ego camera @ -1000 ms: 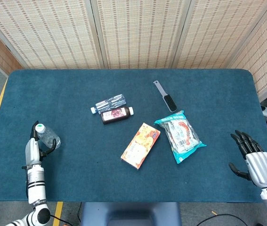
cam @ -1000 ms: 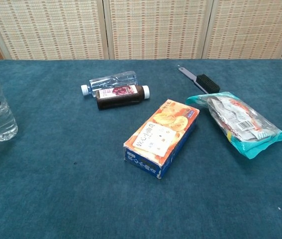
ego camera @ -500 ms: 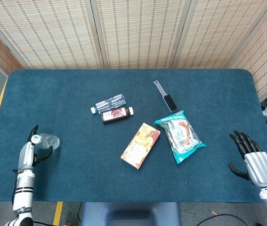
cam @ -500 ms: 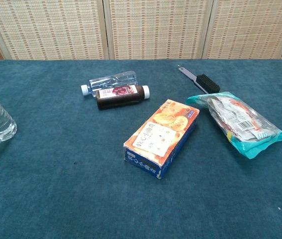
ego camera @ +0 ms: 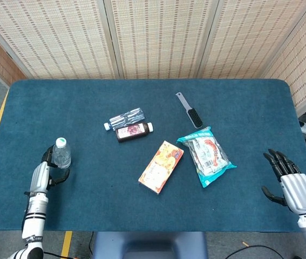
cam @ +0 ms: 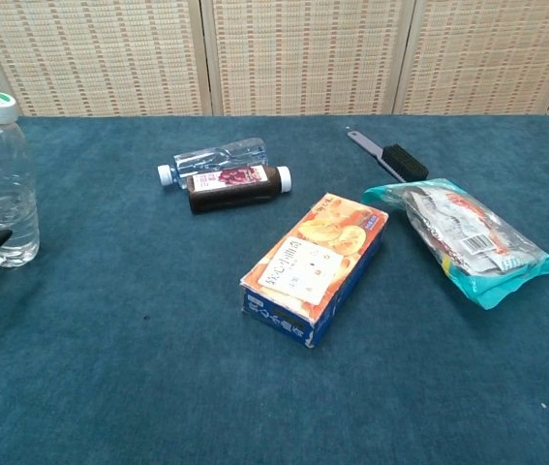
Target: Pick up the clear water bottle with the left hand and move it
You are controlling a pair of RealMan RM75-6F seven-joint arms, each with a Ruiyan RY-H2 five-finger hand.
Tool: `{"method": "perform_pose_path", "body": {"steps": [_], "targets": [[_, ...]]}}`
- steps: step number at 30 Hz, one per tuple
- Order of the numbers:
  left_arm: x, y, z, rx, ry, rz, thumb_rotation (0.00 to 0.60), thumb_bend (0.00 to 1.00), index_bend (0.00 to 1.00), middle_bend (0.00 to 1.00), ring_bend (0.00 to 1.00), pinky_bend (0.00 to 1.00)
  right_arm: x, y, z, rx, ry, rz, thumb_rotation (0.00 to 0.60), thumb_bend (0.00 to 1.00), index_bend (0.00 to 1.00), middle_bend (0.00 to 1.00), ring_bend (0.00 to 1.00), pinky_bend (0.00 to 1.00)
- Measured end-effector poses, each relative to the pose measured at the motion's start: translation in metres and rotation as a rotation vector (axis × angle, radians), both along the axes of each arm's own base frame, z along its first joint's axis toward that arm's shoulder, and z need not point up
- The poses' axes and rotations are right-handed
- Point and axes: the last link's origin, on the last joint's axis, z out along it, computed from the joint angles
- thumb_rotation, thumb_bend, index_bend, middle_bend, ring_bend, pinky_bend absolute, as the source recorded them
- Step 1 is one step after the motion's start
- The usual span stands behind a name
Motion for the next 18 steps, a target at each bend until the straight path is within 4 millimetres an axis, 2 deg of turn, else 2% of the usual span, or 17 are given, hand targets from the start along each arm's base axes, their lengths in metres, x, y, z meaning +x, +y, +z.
{"method": "perform_pose_path", "body": {"steps": [7, 12, 18], "targets": [[-0.003, 0.000, 0.002, -0.011, 0.073, -0.007, 0.600, 0.33, 0.00, 0.00, 0.00, 0.37, 0.000, 0.000, 0.001, 0.000, -0.002, 0.000, 0.600, 0.25, 0.00, 0.00, 0.00, 0.16], [-0.022, -0.001, 0.013, -0.003, 0.207, 0.035, 0.600, 0.32, 0.00, 0.00, 0.00, 0.37, 0.000, -0.001, 0.000, 0.003, -0.001, 0.000, 0.600, 0.25, 0.00, 0.00, 0.00, 0.16], [-0.044, -0.001, 0.025, 0.021, 0.288, 0.090, 0.600, 0.33, 0.00, 0.00, 0.00, 0.38, 0.000, -0.003, -0.003, 0.011, 0.004, -0.004, 0.600, 0.25, 0.00, 0.00, 0.00, 0.16]]}}
